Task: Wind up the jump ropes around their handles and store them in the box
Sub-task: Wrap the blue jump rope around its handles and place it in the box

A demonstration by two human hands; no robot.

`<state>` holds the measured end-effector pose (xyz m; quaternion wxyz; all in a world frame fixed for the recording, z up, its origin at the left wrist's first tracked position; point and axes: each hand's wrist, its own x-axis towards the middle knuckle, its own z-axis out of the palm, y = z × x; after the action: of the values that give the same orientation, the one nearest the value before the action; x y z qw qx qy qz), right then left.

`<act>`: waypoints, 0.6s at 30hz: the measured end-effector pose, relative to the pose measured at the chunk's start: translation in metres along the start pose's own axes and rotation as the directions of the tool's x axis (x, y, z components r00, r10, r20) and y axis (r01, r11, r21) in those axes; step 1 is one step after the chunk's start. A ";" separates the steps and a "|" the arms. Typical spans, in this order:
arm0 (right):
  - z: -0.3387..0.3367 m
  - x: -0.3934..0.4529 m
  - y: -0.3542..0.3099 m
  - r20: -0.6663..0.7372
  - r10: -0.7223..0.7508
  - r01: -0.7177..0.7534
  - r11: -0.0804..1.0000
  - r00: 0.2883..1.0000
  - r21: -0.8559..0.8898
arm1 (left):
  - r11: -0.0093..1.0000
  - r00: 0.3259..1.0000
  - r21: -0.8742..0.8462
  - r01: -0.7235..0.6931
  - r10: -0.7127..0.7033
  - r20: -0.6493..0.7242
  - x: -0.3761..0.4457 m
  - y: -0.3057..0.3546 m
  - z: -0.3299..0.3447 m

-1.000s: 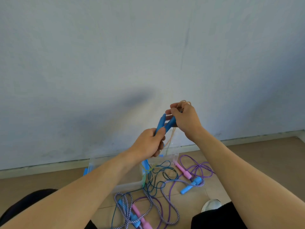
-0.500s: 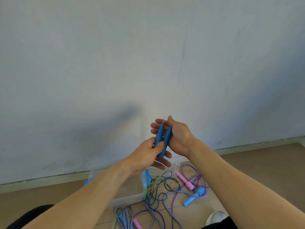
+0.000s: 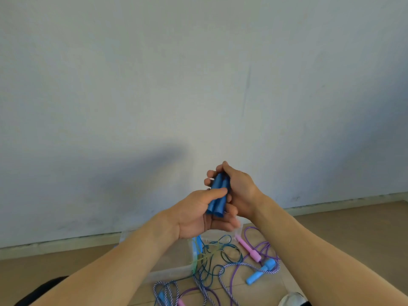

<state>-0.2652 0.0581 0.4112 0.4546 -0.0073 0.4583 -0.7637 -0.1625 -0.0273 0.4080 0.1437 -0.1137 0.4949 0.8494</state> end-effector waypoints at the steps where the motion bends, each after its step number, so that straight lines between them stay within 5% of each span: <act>1: -0.003 0.002 -0.003 0.040 0.062 -0.066 0.991 0.997 0.114 | 0.997 0.999 0.080 0.010 -0.012 0.034 -0.003 0.002 0.000; 4: -0.028 0.016 -0.018 -0.066 0.091 -0.062 0.935 0.994 0.350 | 0.982 0.996 0.184 -0.044 0.028 0.085 -0.009 0.010 -0.004; 7: -0.062 0.024 -0.030 -0.291 0.096 0.025 0.921 0.952 0.388 | 0.980 0.964 0.044 -0.196 0.201 -0.175 -0.006 0.017 -0.018; 10: -0.096 0.026 -0.024 -0.505 0.124 0.095 0.917 0.854 0.387 | 0.938 0.843 0.057 -0.341 0.333 -0.423 0.000 0.020 -0.038; 15: -0.134 0.035 -0.009 -0.792 -0.025 0.125 0.990 0.610 0.065 | 0.917 0.683 0.207 -0.340 0.392 -0.616 -0.003 0.023 -0.056; 18: -0.132 0.038 -0.010 -0.781 -0.170 0.155 0.983 0.601 -0.095 | 0.907 0.661 0.317 -0.279 0.420 -0.621 -0.001 0.018 -0.056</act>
<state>-0.3503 0.1247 0.3266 0.1369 0.2817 0.6146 -0.7240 -0.1652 -0.0847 0.3955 -0.2024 -0.3023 0.6054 0.7079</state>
